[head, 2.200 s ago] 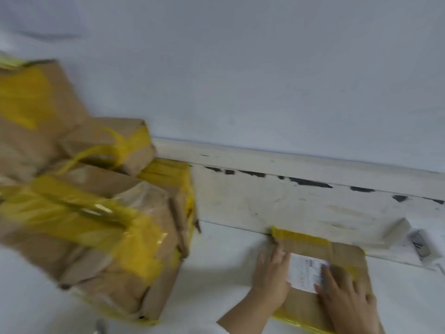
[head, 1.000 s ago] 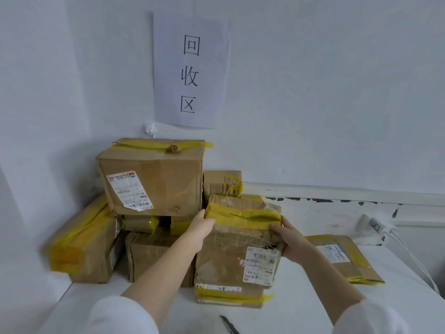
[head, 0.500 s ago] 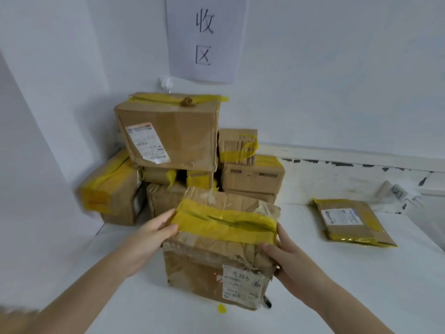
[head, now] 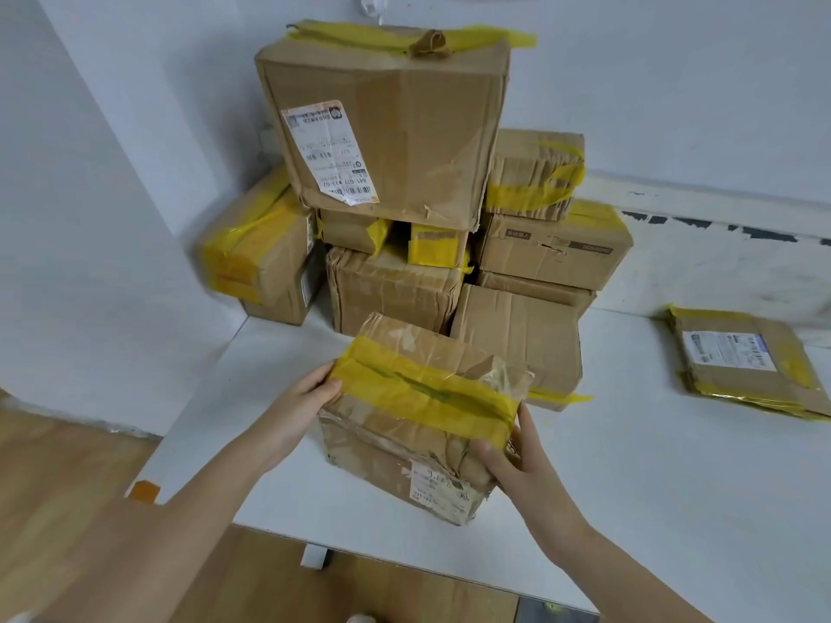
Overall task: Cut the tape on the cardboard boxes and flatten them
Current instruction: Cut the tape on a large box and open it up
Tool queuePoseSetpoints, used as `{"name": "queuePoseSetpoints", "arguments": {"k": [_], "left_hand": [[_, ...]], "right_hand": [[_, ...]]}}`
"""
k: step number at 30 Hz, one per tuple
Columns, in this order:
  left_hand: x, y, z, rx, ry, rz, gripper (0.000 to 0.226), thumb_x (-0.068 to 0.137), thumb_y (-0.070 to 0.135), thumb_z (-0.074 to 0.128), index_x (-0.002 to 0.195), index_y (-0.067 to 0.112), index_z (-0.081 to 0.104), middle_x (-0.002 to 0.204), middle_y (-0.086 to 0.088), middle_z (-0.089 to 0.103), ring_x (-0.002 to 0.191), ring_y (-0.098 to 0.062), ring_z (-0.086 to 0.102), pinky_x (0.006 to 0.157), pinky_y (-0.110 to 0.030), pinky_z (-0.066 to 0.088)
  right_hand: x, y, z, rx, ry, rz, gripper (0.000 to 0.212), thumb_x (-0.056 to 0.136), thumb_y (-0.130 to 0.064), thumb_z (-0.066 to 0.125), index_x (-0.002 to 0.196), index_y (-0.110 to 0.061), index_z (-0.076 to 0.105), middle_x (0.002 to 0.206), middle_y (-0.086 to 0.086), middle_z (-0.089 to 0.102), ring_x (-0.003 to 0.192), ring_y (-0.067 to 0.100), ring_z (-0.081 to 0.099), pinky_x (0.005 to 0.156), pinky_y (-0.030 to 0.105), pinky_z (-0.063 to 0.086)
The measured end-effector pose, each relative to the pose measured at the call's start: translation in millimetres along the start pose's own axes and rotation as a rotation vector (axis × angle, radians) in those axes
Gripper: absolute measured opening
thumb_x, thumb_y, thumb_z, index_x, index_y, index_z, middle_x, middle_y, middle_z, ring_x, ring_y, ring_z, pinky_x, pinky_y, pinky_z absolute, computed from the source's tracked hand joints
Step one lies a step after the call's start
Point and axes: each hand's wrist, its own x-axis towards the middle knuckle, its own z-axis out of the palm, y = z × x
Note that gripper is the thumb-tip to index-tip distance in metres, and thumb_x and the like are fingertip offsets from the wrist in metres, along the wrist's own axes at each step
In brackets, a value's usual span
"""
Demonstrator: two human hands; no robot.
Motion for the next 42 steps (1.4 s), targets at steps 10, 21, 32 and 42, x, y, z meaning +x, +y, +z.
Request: {"name": "queuePoseSetpoints", "arguments": {"k": [10,21,32,42], "left_hand": [[-5,-3,3,0.045,-0.005,0.076,0.033,0.100,0.020,0.040,0.123,0.042,0.048,0.118,0.030,0.058,0.111,0.013,0.051,0.088,-0.010,0.039],[-6,-4,5,0.034,0.032,0.031,0.033,0.099,0.023,0.043,0.132,0.026,0.043,0.122,0.016,0.056,0.116,-0.001,0.051,0.100,-0.023,0.038],[-11,-11,7,-0.066,0.097,-0.096,0.021,0.097,0.029,0.047,0.116,0.027,0.055,0.117,0.006,0.061,0.113,-0.011,0.054,0.105,-0.034,0.037],[-17,-8,12,0.136,0.331,0.168,0.009,0.092,0.018,0.057,0.092,0.027,0.057,0.095,0.007,0.064,0.094,-0.006,0.060,0.074,-0.013,0.046]], "right_hand": [[72,60,-69,-0.819,0.304,0.218,0.039,0.096,-0.030,0.051,0.125,-0.005,0.050,0.123,0.014,0.054,0.112,0.026,0.053,0.081,0.029,0.042],[102,79,-66,-1.229,0.104,0.305,0.025,0.098,-0.030,0.043,0.083,-0.012,0.036,0.089,0.002,0.050,0.094,0.023,0.056,0.060,0.023,0.035],[26,-31,-105,-0.380,0.348,0.127,0.010,0.092,0.006,0.049,0.095,-0.002,0.042,0.078,0.022,0.056,0.031,0.019,0.051,0.029,0.021,0.038],[43,-107,40,-1.498,-0.107,-0.492,0.035,0.100,-0.042,0.028,0.133,-0.043,0.039,0.087,-0.006,0.062,0.079,0.016,0.064,0.064,0.029,0.053]]}}
